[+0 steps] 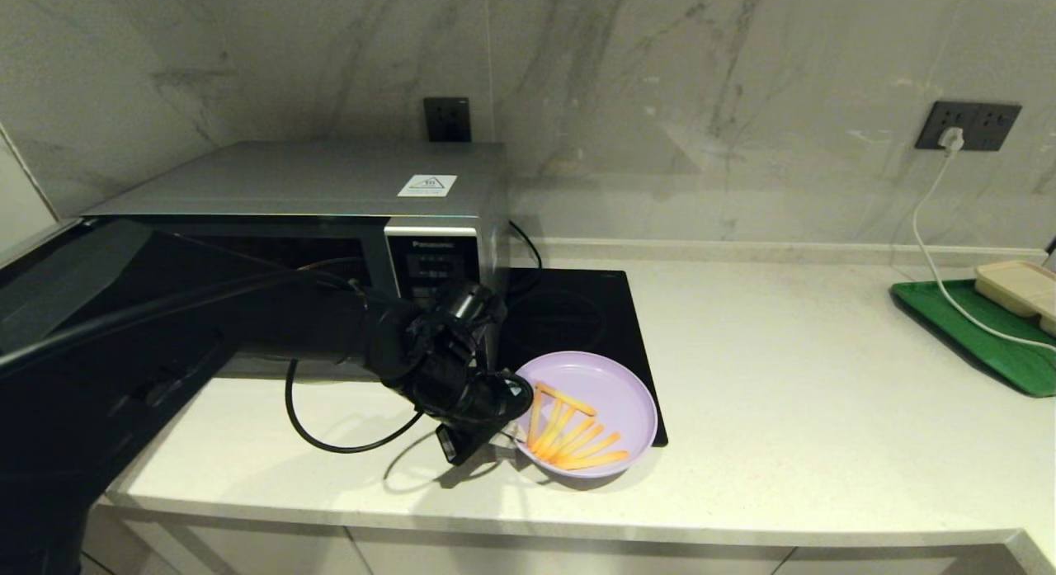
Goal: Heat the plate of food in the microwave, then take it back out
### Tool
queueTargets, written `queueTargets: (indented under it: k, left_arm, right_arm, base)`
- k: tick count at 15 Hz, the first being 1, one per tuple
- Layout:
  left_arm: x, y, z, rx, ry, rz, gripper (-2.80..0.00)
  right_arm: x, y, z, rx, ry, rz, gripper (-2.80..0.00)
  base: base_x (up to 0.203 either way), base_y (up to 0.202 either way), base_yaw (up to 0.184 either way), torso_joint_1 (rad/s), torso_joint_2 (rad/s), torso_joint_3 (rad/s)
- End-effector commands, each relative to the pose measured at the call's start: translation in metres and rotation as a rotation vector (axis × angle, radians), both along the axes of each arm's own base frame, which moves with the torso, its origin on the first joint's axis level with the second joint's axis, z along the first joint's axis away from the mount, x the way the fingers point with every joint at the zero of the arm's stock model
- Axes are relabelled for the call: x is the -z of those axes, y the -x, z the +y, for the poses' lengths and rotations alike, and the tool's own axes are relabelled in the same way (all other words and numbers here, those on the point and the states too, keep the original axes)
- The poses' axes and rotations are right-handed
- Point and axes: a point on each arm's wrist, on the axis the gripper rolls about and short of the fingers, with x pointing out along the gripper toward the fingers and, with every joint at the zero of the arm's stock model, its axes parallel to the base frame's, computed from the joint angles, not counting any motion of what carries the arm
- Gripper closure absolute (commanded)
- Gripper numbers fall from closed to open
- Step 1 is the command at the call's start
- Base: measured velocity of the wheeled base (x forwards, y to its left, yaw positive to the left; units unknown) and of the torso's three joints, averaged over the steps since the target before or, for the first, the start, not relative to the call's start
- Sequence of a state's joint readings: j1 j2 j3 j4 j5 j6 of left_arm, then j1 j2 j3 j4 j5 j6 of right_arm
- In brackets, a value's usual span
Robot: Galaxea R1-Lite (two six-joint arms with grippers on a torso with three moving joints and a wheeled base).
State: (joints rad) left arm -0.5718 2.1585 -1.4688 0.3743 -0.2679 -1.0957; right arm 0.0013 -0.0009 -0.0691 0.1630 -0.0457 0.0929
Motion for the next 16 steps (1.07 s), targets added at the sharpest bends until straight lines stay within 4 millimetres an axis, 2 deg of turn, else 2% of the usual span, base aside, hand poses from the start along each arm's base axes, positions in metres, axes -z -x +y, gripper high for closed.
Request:
queueTargets:
  k: [1, 6, 7, 8, 9, 11, 13, 16]
  left_arm:
    - [0.006, -0.003, 0.001, -0.014, -0.005, 0.016, 0.0]
    - [0.002, -0.007, 0.001, -0.033, -0.001, 0.007, 0.0]
    - [-0.003, -0.011, 0.004, -0.053, 0.004, -0.008, -0.3]
    - [-0.016, -0.013, 0.008, -0.077, 0.018, -0.024, -2.8]
    - [-0.023, -0.012, 0.012, -0.085, 0.011, -0.018, -2.8]
    - [-0.01, -0.015, 0.012, -0.076, -0.016, 0.009, -2.8]
    - [-0.011, -0.013, 0.009, -0.069, -0.014, 0.009, -2.8]
    - [-0.038, -0.004, 0.014, -0.07, 0.02, -0.039, -2.8]
  right_arm:
    - [0.0, 0.0, 0.0, 0.0, -0.001, 0.001, 0.0]
    - [0.0, 0.0, 0.0, 0.0, -0.001, 0.001, 0.0]
    - [0.0, 0.0, 0.0, 0.0, -0.001, 0.002, 0.0]
    - [0.0, 0.0, 0.0, 0.0, -0.001, 0.001, 0.0]
    - [0.0, 0.0, 0.0, 0.0, -0.001, 0.002, 0.0]
    - [0.0, 0.0, 0.0, 0.0, -0.001, 0.002, 0.0]
    - [0.0, 0.0, 0.0, 0.0, -0.001, 0.001, 0.0]
    - [0.0, 0.0, 0.0, 0.0, -0.001, 0.002, 0.0]
  base:
    - [0.0, 0.0, 0.0, 0.0, 0.0, 0.0]
    - [0.0, 0.0, 0.0, 0.0, 0.0, 0.0]
    - [0.0, 0.0, 0.0, 0.0, 0.0, 0.0]
    - [0.0, 0.0, 0.0, 0.0, 0.0, 0.0]
    - [0.0, 0.0, 0.0, 0.0, 0.0, 0.0]
    - [0.0, 0.0, 0.0, 0.0, 0.0, 0.0]
    - [0.0, 0.0, 0.0, 0.0, 0.0, 0.0]
    - [0.0, 0.0, 0.0, 0.0, 0.0, 0.0]
